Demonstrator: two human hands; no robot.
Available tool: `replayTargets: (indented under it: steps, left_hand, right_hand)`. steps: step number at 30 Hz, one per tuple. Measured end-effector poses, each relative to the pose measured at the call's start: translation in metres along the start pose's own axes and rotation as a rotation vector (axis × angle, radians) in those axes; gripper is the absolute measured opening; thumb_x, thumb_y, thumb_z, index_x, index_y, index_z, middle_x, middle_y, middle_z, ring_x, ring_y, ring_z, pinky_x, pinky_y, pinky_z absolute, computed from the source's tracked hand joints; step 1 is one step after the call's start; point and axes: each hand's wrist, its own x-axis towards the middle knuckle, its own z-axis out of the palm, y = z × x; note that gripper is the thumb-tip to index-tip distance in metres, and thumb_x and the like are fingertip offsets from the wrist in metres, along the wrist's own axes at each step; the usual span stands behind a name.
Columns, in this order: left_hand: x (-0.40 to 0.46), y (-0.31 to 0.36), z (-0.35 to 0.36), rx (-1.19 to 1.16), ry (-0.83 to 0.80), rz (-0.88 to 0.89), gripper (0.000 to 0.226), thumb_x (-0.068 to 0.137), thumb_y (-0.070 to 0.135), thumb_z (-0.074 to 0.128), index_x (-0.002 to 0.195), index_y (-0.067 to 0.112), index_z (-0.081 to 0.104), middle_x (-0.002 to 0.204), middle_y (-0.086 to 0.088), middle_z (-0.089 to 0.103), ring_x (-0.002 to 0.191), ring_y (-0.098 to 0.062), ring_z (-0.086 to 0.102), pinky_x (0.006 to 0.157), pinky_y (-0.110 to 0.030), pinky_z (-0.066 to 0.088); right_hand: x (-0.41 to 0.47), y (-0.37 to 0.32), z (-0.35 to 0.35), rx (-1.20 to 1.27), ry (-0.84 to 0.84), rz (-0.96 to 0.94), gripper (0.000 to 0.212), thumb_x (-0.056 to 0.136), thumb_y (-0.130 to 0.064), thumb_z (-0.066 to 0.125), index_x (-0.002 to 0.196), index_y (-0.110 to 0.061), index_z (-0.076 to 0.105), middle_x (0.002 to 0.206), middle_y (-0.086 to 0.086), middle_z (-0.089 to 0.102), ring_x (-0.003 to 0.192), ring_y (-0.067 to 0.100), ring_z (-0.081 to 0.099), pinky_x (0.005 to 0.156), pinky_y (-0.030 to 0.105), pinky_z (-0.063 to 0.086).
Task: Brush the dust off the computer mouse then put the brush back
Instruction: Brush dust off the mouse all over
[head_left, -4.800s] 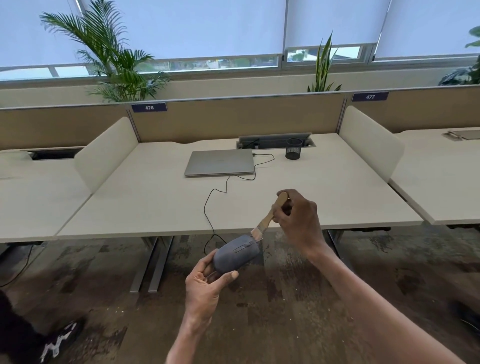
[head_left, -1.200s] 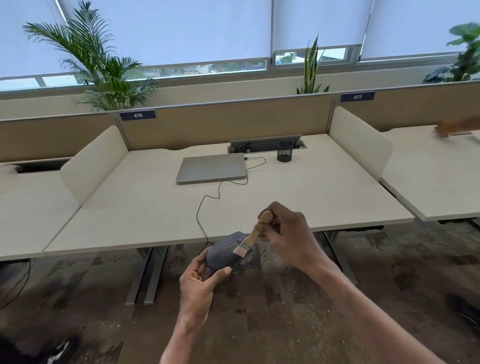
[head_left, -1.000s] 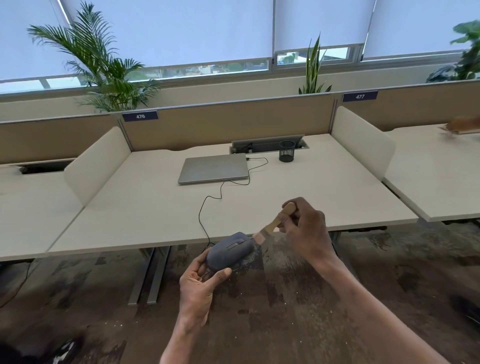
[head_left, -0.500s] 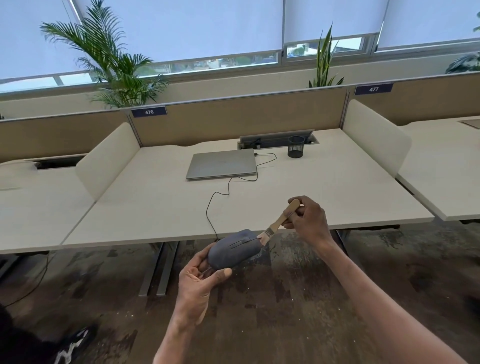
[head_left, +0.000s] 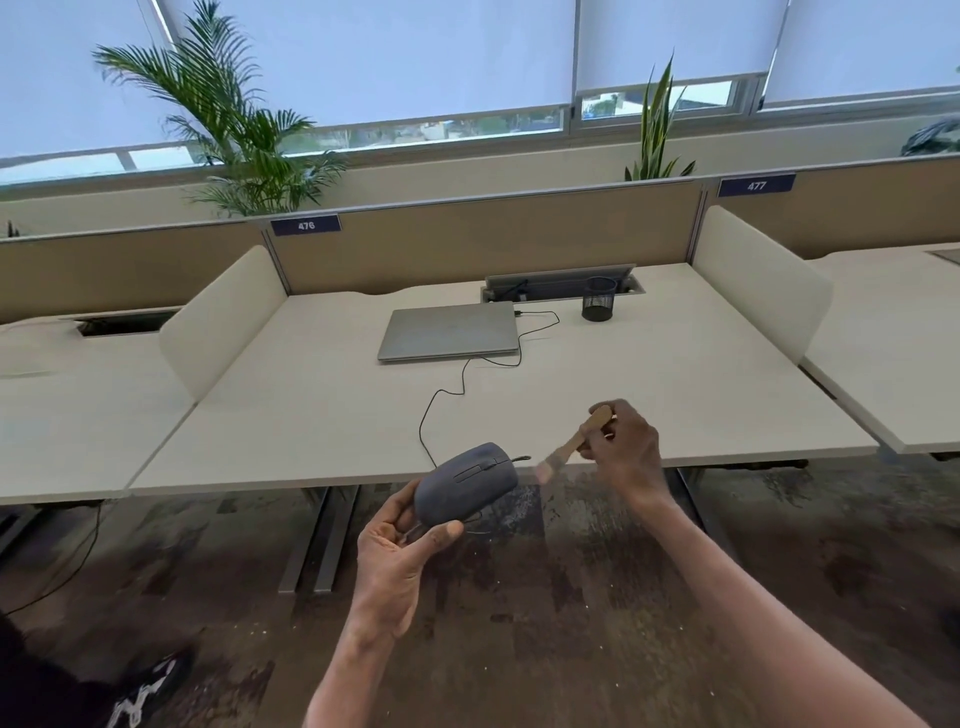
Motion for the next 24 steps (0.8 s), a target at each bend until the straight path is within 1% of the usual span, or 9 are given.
replayTargets:
  steps: [3, 5, 8, 11, 14, 16, 18, 21, 24]
  left_hand:
    - [0.001, -0.002, 0.004, 0.002, 0.025, 0.000, 0.105, 0.033, 0.037, 0.105, 0.126, 0.015, 0.064, 0.120, -0.013, 0.074, 0.107, -0.021, 0.074, 0.079, -0.022, 0.060]
    - [0.002, -0.004, 0.007, 0.001, 0.030, 0.003, 0.104, 0.032, 0.037, 0.105, 0.125, 0.015, 0.065, 0.119, -0.012, 0.075, 0.106, -0.021, 0.074, 0.079, -0.022, 0.060]
    - [0.002, -0.007, 0.012, -0.001, 0.026, 0.004, 0.098, 0.036, 0.032, 0.104, 0.125, 0.015, 0.066, 0.120, -0.013, 0.074, 0.107, -0.022, 0.073, 0.079, -0.022, 0.060]
    - [0.002, -0.007, 0.015, -0.020, 0.035, 0.011, 0.090, 0.043, 0.023, 0.101, 0.125, 0.015, 0.065, 0.122, -0.015, 0.073, 0.106, -0.022, 0.073, 0.080, -0.023, 0.061]
    - [0.002, -0.006, 0.019, -0.026, 0.074, 0.026, 0.104, 0.031, 0.038, 0.105, 0.125, 0.015, 0.065, 0.118, -0.011, 0.075, 0.105, -0.020, 0.074, 0.081, -0.022, 0.060]
    - [-0.001, -0.007, 0.023, -0.033, 0.106, 0.036, 0.105, 0.029, 0.041, 0.104, 0.124, 0.015, 0.066, 0.116, -0.011, 0.076, 0.102, -0.017, 0.075, 0.080, -0.021, 0.060]
    - [-0.003, -0.008, 0.028, -0.036, 0.123, 0.033, 0.099, 0.032, 0.037, 0.104, 0.122, 0.016, 0.066, 0.115, -0.010, 0.077, 0.100, -0.015, 0.075, 0.079, -0.020, 0.060]
    - [-0.006, -0.011, 0.040, -0.063, 0.143, 0.026, 0.080, 0.047, 0.017, 0.097, 0.120, 0.016, 0.065, 0.116, -0.011, 0.076, 0.100, -0.014, 0.075, 0.077, -0.021, 0.061]
    - [-0.008, -0.013, 0.050, -0.079, 0.169, 0.033, 0.082, 0.046, 0.019, 0.100, 0.120, 0.016, 0.065, 0.112, -0.007, 0.078, 0.099, -0.014, 0.076, 0.075, -0.020, 0.060]
  right_hand:
    - [-0.002, -0.026, -0.014, 0.116, 0.106, -0.123, 0.013, 0.096, -0.004, 0.062, 0.108, -0.008, 0.061, 0.092, 0.008, 0.072, 0.075, 0.018, 0.076, 0.068, 0.032, 0.065]
    - [-0.009, -0.043, -0.021, 0.180, 0.114, -0.219, 0.014, 0.095, -0.005, 0.064, 0.107, -0.009, 0.060, 0.091, 0.007, 0.073, 0.078, 0.014, 0.076, 0.069, 0.029, 0.064]
    - [-0.023, -0.062, -0.029, 0.186, 0.065, -0.376, 0.017, 0.094, -0.001, 0.065, 0.106, -0.011, 0.060, 0.091, 0.002, 0.075, 0.082, 0.010, 0.075, 0.071, 0.024, 0.062]
    - [-0.038, -0.067, -0.033, 0.158, -0.034, -0.478, 0.018, 0.092, 0.004, 0.065, 0.102, -0.011, 0.061, 0.090, -0.001, 0.074, 0.081, 0.009, 0.074, 0.072, 0.027, 0.063]
    - [-0.051, -0.062, -0.041, 0.113, -0.144, -0.487, 0.024, 0.090, 0.014, 0.061, 0.099, -0.009, 0.063, 0.089, -0.001, 0.075, 0.082, 0.011, 0.074, 0.072, 0.032, 0.064]
    - [-0.057, -0.056, -0.048, 0.106, -0.199, -0.456, 0.032, 0.087, 0.020, 0.057, 0.097, -0.010, 0.064, 0.088, 0.000, 0.075, 0.082, 0.012, 0.074, 0.073, 0.035, 0.064]
    - [-0.061, -0.053, -0.054, 0.126, -0.212, -0.437, 0.035, 0.086, 0.021, 0.056, 0.097, -0.011, 0.064, 0.088, -0.001, 0.075, 0.083, 0.013, 0.074, 0.073, 0.036, 0.063]
    - [-0.064, -0.052, -0.054, 0.221, -0.165, -0.403, 0.032, 0.087, 0.020, 0.058, 0.097, -0.009, 0.066, 0.089, -0.003, 0.075, 0.086, 0.015, 0.074, 0.074, 0.035, 0.064]
    - [-0.067, -0.049, -0.054, 0.198, -0.138, -0.427, 0.026, 0.088, 0.014, 0.061, 0.097, -0.010, 0.067, 0.089, -0.004, 0.075, 0.082, 0.016, 0.073, 0.073, 0.036, 0.063]
